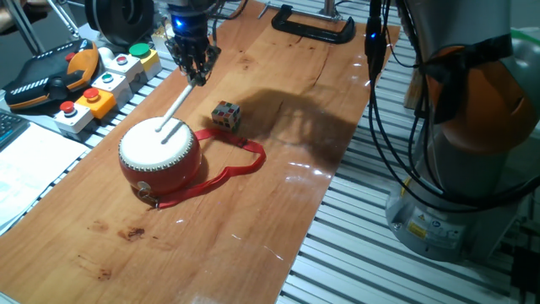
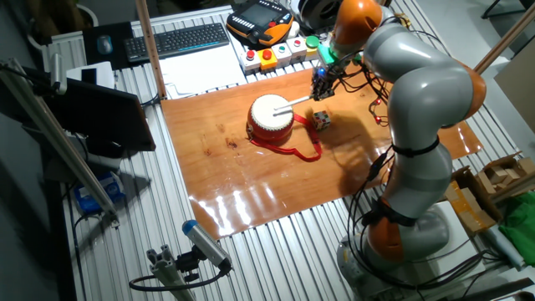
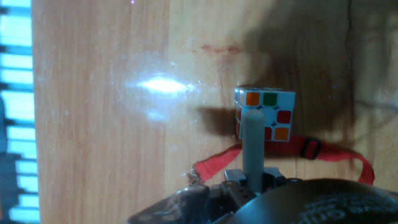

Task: Play the drum

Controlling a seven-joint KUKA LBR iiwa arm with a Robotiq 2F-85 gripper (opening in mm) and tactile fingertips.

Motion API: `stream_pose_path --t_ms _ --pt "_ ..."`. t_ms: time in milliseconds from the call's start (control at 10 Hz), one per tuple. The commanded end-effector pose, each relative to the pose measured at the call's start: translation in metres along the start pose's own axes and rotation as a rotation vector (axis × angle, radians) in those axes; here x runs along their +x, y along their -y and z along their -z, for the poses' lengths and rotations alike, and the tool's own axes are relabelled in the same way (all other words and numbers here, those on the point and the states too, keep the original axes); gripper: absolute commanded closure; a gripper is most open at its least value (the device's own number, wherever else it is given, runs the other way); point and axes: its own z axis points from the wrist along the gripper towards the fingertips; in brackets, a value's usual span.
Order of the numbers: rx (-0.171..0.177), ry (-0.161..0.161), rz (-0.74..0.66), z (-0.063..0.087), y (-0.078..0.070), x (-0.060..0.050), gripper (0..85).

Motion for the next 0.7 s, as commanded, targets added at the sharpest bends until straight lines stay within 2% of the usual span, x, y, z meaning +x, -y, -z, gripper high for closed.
stream_pose_path --t_ms 0,200,600 --pt "0.003 0.003 -0.008 0.002 -0.0014 0.0012 84.3" --pt "0.005 -0.003 -0.008 0.002 -0.0024 0.0014 84.3" --pt "-0.017 0.008 -0.005 -0.0055 -0.0084 0.0049 84.3"
